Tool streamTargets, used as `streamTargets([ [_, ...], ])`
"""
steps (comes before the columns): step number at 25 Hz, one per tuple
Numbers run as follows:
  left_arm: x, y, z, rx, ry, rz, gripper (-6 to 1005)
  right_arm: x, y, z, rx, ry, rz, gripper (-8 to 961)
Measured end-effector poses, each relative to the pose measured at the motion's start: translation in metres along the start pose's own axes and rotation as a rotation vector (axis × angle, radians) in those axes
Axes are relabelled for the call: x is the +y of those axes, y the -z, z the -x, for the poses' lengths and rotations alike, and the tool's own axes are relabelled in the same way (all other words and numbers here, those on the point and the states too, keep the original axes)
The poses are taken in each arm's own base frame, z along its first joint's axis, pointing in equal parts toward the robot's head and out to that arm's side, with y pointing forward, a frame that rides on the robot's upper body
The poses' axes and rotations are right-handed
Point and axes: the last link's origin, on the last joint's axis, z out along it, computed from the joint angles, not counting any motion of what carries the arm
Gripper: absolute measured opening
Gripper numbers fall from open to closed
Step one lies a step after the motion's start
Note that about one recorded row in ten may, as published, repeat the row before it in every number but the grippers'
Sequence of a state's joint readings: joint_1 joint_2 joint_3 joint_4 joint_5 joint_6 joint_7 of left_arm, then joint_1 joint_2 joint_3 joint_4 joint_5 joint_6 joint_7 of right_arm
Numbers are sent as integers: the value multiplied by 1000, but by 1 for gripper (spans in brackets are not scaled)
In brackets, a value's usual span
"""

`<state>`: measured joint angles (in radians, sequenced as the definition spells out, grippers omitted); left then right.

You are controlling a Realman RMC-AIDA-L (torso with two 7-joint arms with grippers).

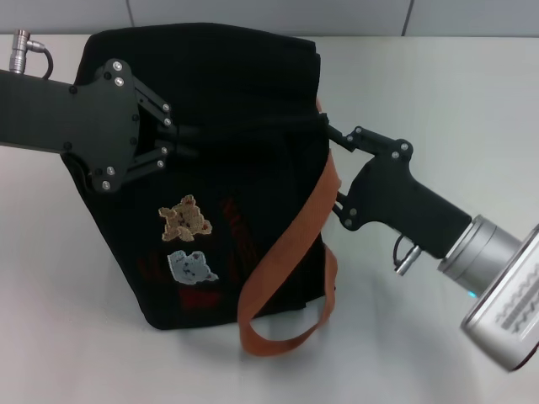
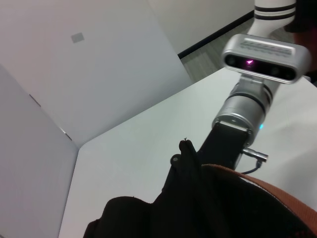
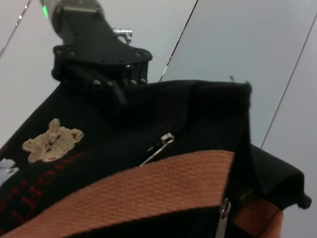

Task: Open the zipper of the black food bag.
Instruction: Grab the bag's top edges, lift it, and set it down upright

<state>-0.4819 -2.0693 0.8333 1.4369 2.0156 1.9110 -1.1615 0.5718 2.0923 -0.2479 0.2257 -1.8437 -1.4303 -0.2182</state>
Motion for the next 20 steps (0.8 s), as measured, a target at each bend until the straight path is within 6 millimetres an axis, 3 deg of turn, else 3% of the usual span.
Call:
streamTargets([
  [11, 0, -1, 0, 1, 1, 1, 71, 25, 8, 9, -10, 148, -38, 391],
  [20, 1, -1, 1, 2, 8, 1, 71, 28, 14, 17, -55, 147, -77, 390],
])
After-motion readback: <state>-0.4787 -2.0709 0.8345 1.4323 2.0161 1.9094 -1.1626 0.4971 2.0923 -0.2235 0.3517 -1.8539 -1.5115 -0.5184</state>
